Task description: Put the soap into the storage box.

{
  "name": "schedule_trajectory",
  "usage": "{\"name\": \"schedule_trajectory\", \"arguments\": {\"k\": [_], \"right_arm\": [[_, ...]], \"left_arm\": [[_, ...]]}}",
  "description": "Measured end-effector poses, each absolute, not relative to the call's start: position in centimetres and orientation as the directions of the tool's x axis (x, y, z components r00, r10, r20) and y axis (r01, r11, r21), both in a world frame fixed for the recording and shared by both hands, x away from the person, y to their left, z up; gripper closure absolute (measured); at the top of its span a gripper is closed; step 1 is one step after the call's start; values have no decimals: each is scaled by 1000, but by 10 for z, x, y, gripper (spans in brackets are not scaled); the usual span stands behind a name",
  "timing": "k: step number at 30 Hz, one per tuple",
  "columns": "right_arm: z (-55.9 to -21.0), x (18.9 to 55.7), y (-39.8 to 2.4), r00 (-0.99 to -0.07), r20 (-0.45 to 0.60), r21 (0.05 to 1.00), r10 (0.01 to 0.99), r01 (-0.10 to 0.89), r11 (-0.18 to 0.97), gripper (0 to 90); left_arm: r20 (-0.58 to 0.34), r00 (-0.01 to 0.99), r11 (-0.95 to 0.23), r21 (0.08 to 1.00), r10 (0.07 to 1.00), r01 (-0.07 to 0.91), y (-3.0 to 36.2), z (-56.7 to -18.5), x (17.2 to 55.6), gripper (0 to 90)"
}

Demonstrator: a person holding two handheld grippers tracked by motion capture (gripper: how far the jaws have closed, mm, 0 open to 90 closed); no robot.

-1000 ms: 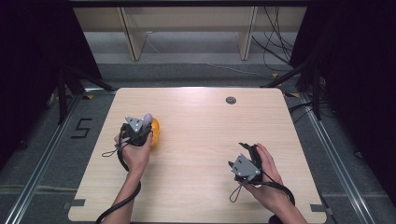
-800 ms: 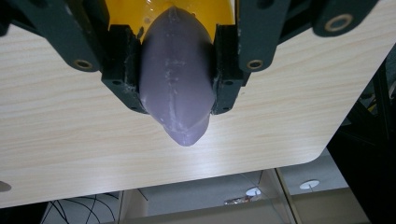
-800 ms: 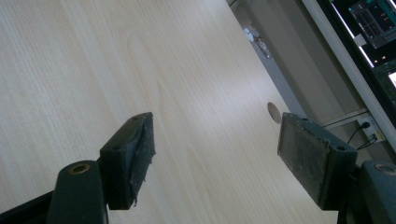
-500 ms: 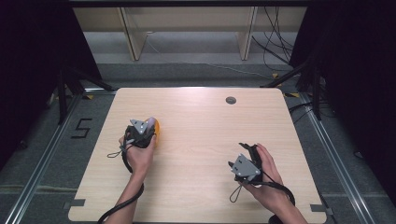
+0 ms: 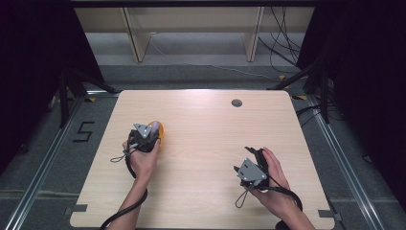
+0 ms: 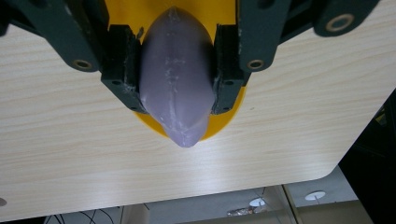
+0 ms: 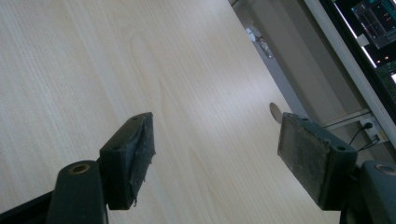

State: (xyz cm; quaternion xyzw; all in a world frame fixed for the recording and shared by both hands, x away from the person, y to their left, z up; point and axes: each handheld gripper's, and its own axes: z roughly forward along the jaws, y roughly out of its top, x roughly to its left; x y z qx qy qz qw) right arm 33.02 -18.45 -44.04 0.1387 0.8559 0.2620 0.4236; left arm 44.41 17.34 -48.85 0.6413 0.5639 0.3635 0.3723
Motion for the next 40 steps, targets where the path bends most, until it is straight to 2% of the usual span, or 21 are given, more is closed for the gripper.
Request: {"name": "schedule_trajectory", "arguments": {"k": [13,24,29,32,37,40], "right_arm": [[-440,330,-185,-599,-655,560,461,25,828,280],[-441,329,-184,-600,-643,574,476,32,818,279],[-442,328,-183,-610,-624,592,488,39,805,278],[-442,328,-183,-610,-625,591,488,39,806,276],[-441,330,-186,-612,-631,575,477,45,817,276],[-443,331,-185,-628,-600,600,495,56,798,276]], "left_arm": [[6,135,-81,825,991,560,177,-487,449,574],[-34,203,-93,808,979,582,187,-468,448,377],[-52,272,-129,786,961,605,205,-452,438,353],[-54,350,-185,768,935,613,213,-447,426,344],[-80,383,-179,785,920,593,222,-473,393,357],[-58,399,-209,777,915,593,224,-489,377,364]]}}
